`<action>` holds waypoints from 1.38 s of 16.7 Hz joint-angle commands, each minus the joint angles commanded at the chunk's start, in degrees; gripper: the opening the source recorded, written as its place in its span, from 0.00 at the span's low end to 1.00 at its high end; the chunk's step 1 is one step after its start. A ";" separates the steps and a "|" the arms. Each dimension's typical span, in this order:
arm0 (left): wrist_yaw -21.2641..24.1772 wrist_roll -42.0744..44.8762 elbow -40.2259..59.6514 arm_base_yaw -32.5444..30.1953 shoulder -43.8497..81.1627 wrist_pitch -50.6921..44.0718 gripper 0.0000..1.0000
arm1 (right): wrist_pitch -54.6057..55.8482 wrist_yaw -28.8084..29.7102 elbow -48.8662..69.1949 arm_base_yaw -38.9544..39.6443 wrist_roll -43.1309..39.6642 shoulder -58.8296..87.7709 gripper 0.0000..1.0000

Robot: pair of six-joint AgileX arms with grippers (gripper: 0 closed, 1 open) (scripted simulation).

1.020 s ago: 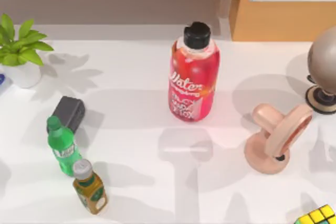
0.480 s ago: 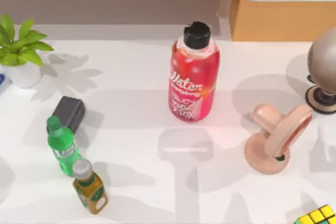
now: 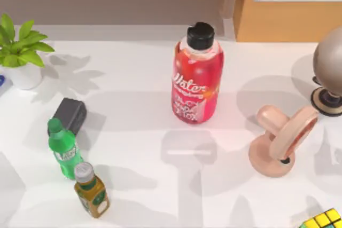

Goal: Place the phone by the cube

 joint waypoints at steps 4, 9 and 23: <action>-3.43 -21.69 11.16 5.78 -4.71 14.40 0.00 | 0.00 0.00 0.00 0.00 0.00 0.00 1.00; -7.69 -55.08 28.61 14.30 -11.03 35.24 0.00 | 0.00 0.00 0.00 0.00 0.00 0.00 1.00; -13.79 -161.39 87.85 37.95 -27.53 89.31 0.00 | 0.00 0.00 0.00 0.00 0.00 0.00 1.00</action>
